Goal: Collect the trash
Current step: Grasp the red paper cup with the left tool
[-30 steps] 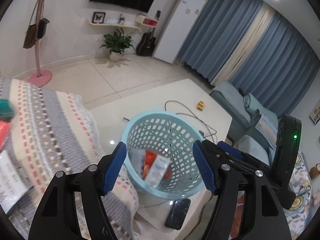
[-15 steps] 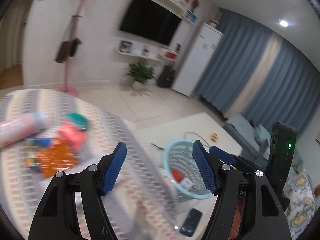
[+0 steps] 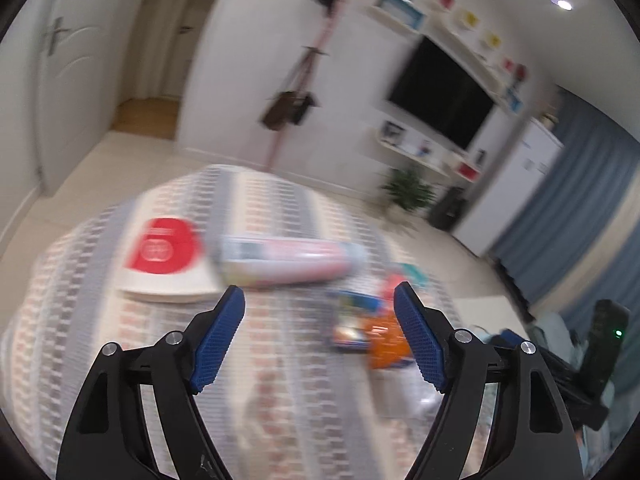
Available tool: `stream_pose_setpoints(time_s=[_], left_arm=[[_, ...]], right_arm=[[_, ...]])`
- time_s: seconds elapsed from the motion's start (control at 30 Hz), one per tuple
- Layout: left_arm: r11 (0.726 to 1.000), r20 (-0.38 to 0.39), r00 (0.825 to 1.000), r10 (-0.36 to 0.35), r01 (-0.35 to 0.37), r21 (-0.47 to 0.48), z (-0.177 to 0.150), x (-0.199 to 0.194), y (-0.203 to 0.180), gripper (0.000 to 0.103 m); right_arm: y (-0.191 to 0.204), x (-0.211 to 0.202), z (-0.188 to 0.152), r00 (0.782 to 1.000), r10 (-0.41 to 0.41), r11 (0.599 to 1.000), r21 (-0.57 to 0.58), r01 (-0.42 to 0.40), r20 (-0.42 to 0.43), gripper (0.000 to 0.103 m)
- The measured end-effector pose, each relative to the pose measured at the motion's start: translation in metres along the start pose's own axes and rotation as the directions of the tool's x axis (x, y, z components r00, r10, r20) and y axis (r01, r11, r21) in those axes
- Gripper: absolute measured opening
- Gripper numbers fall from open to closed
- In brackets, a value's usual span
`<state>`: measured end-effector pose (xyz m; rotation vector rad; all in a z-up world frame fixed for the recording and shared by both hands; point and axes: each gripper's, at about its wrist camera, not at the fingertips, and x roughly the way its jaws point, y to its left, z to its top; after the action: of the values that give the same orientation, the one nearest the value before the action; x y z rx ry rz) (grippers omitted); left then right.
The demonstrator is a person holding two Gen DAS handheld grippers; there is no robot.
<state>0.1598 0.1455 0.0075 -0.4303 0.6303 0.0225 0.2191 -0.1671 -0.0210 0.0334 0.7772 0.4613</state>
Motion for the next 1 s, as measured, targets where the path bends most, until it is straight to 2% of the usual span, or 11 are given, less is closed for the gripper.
stream_pose_setpoints(time_s=[0.03,0.17,0.33,0.43,0.57,0.9,1.0], left_arm=[[0.999,0.005,0.999,0.033,-0.033,-0.015,0.003,0.000,0.015,0.075],[0.992,-0.011,0.994,0.106,-0.106,-0.064,0.010,0.006,0.061,0.076],[0.984,-0.077,0.991,0.112,-0.121,-0.132,0.015,0.029,0.105,0.076],[0.981,-0.101,0.988,0.120,-0.133,-0.140,0.016,0.044,0.114,0.076],[0.978,-0.112,0.983,0.144,-0.159,-0.137,0.017,0.056,0.120,0.076],[0.977,-0.106,0.980,0.169,-0.180,-0.111,0.022,0.076,0.123,0.077],[0.981,-0.099,0.982,0.158,-0.168,-0.095,0.023,0.079,0.120,0.075]], right_arm=[[0.007,0.006,0.001,1.000,0.000,1.000,-0.014,0.000,-0.015,0.051],[0.025,0.023,0.002,0.998,0.023,0.998,-0.053,-0.026,-0.056,0.051],[0.028,0.047,0.006,0.993,0.007,0.999,-0.047,-0.012,-0.117,0.051],[0.019,0.056,0.008,0.985,0.040,0.999,-0.010,-0.042,-0.166,0.051],[0.007,0.053,0.003,0.968,0.116,0.993,0.035,-0.111,-0.224,0.064],[0.019,0.030,-0.036,0.946,0.156,0.986,-0.012,-0.166,-0.286,0.064],[0.031,0.020,-0.047,0.947,0.164,0.980,-0.061,-0.188,-0.274,0.064]])
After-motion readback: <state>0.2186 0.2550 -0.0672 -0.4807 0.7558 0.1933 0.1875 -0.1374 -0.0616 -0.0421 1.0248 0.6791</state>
